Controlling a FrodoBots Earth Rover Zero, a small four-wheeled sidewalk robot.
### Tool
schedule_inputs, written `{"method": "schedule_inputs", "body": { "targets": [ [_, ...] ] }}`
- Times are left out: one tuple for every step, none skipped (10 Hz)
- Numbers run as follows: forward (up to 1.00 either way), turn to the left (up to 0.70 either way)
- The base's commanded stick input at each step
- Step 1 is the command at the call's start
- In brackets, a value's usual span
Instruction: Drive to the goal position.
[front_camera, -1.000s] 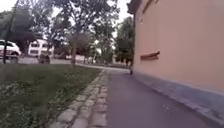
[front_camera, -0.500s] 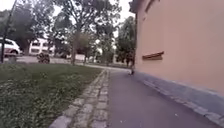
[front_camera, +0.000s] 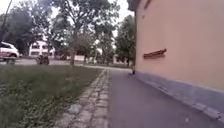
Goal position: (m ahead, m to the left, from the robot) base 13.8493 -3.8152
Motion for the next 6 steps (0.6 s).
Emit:
{"method": "schedule_inputs", "body": {
  "targets": [
    [0.45,0.00],
    [0.45,0.00],
    [0.45,0.00],
    [0.45,0.00],
    [0.45,0.00],
    [0.45,0.00]
  ]
}}
